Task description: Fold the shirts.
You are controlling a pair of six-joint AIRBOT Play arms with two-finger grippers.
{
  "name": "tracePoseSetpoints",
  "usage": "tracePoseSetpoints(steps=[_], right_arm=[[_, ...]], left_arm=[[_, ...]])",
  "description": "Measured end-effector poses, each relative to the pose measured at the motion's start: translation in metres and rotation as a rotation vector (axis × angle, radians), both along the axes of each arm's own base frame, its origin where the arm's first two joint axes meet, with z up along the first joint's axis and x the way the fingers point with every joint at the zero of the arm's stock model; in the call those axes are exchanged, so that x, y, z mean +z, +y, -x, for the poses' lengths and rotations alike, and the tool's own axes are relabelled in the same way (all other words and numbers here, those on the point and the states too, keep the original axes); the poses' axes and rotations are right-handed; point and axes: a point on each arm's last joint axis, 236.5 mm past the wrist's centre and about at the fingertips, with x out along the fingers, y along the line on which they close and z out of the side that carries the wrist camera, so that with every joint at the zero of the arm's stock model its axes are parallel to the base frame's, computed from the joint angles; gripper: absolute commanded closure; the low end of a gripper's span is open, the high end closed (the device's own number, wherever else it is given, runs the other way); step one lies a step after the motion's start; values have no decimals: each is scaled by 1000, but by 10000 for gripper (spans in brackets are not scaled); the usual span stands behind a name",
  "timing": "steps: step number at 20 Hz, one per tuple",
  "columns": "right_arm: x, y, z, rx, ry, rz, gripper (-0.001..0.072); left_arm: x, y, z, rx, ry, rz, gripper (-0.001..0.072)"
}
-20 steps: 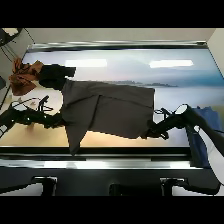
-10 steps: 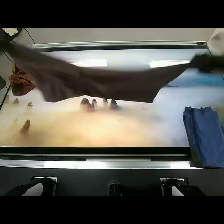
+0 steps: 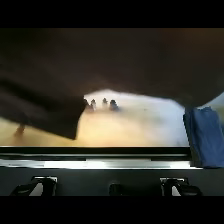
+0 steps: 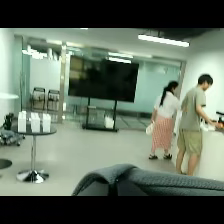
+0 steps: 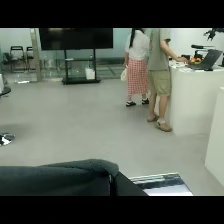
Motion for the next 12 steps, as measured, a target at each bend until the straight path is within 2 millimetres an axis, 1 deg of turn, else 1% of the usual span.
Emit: tracePoseSetpoints(steps=[2, 4, 5, 6, 7, 8, 9, 10, 11, 12], right_arm=[[-3, -3, -1, -10, 12, -13, 665], [-14, -6, -12, -17, 60, -27, 664], [-25, -8, -23, -22, 105, -39, 664], [-40, -10, -39, -26, 168, -55, 664], [-63, -12, -60, -28, 257, -74, 665], [-90, -14, -84, -30, 357, -93, 665], [-120, -16, -108, -34, 465, -110, 666], [-160, -16, -135, -29, 597, -133, 666], [-199, -15, -159, -24, 721, -152, 666], [-243, -13, -182, -16, 851, -174, 666]], left_arm=[[3, 0, 5, 2, -19, 3, 682], [-5, 2, -5, 6, 18, 4, 681], [-12, 3, -13, 4, 47, 4, 681], [-21, 5, -27, 2, 89, 2, 681], [-37, 8, -46, 0, 153, 0, 681], [-58, 11, -69, -6, 238, 0, 681], [-89, 15, -97, -15, 350, 2, 681], [-122, 19, -124, -24, 465, 7, 680], [-167, 23, -154, -37, 605, 10, 680], [-212, 28, -179, -51, 738, 13, 680]])
